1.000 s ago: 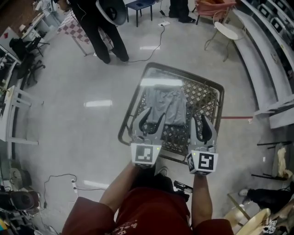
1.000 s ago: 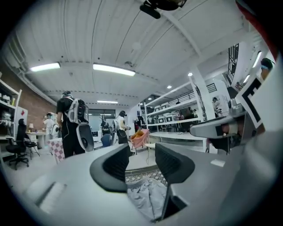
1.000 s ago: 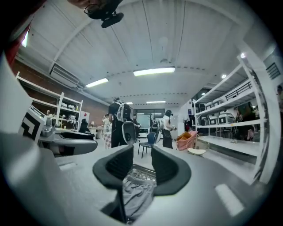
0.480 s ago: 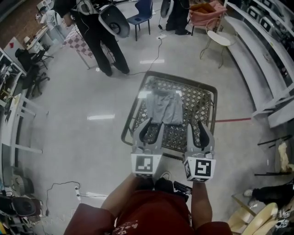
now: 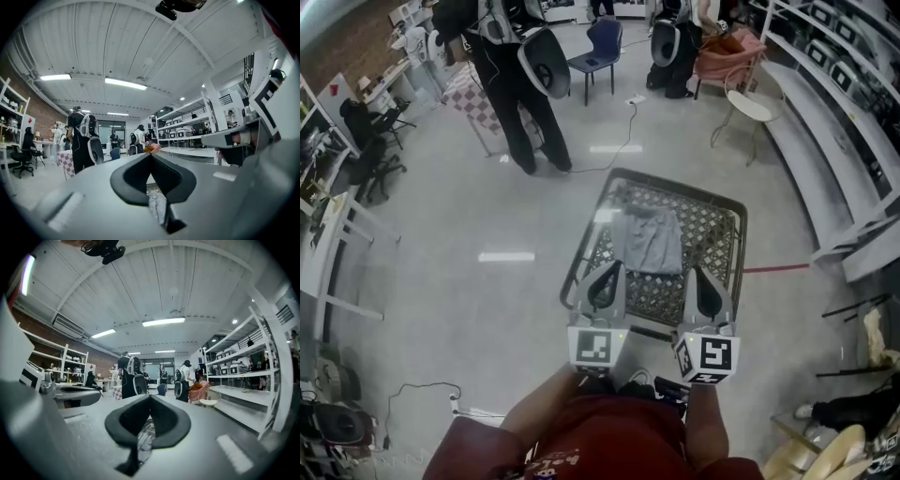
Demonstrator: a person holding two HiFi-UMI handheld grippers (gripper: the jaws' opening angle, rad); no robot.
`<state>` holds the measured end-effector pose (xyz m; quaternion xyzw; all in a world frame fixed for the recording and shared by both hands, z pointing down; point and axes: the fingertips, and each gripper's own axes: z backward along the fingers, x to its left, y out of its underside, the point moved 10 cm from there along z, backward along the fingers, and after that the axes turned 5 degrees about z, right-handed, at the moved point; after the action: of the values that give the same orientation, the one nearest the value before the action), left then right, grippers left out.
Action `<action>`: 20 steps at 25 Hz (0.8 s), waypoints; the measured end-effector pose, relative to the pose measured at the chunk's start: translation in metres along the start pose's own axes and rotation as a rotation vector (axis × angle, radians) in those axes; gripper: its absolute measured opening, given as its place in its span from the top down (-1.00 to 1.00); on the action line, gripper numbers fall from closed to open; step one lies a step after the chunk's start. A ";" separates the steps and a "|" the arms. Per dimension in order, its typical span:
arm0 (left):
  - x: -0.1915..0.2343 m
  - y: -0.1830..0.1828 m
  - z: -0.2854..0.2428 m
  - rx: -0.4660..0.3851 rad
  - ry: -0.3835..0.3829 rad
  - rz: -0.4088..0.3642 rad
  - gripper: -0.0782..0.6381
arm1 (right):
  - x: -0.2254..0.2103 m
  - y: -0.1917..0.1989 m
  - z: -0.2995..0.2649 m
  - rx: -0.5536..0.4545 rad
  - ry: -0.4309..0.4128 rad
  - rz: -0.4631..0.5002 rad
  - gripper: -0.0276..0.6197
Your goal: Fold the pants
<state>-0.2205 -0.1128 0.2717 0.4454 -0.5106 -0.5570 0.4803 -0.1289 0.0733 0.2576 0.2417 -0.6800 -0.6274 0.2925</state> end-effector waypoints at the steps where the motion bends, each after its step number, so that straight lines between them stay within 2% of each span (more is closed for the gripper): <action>1: 0.003 -0.001 0.002 0.000 0.003 0.001 0.77 | 0.003 -0.001 0.000 0.000 -0.003 -0.009 0.91; 5: 0.010 -0.005 0.005 0.002 -0.001 0.008 0.76 | 0.013 -0.006 0.000 -0.012 -0.033 -0.006 0.91; 12: 0.001 -0.014 0.000 0.006 0.041 -0.012 0.77 | 0.017 -0.021 0.000 -0.018 -0.055 0.038 0.91; 20: 0.000 -0.018 -0.004 0.039 0.038 -0.020 0.76 | 0.012 -0.029 0.001 -0.024 -0.043 0.027 0.91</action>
<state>-0.2178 -0.1135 0.2531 0.4703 -0.5075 -0.5431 0.4758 -0.1396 0.0626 0.2299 0.2156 -0.6817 -0.6366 0.2891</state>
